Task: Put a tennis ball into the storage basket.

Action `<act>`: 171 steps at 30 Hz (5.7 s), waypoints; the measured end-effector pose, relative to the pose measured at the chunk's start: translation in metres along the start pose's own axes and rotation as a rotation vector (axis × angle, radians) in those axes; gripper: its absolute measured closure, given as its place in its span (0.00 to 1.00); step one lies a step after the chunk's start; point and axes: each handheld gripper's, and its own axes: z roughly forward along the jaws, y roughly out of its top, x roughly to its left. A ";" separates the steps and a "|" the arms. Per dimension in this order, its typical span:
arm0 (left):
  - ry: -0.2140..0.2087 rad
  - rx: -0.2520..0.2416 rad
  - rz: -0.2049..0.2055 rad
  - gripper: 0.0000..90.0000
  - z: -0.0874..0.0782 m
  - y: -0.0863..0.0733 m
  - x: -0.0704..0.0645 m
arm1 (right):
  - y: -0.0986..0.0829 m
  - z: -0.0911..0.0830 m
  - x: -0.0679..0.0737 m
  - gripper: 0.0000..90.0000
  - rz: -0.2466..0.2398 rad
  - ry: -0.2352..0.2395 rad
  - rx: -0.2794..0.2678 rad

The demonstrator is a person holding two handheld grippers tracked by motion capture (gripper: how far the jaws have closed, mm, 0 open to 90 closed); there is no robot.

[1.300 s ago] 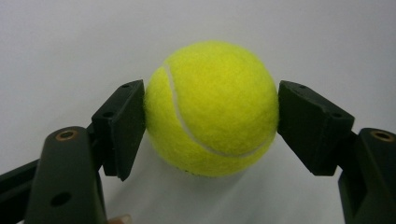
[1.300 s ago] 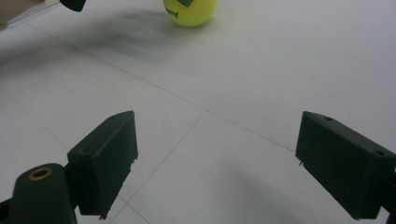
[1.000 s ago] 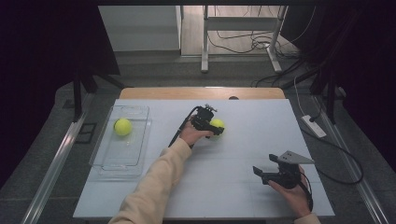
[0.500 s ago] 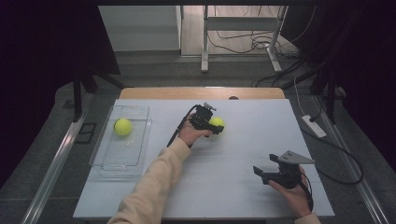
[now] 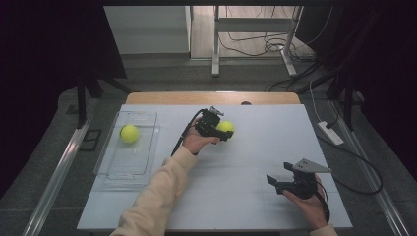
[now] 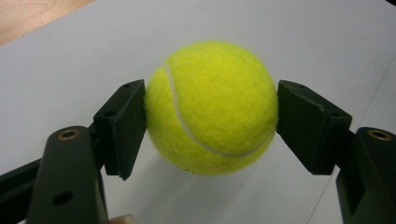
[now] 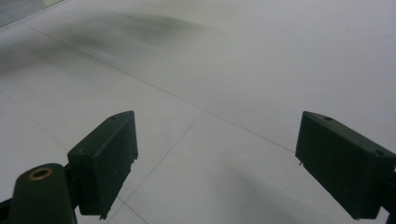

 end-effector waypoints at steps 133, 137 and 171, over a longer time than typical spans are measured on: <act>0.094 -0.255 -0.060 0.31 -0.128 -0.071 0.015 | 0.000 0.003 0.000 0.15 0.006 -0.024 0.011; 0.099 -0.260 -0.067 0.31 -0.131 -0.074 0.017 | 0.000 0.003 -0.001 0.15 0.007 -0.025 0.009; 0.161 -0.293 -0.106 0.31 -0.157 -0.091 0.028 | 0.000 0.003 -0.001 0.15 0.004 -0.028 0.011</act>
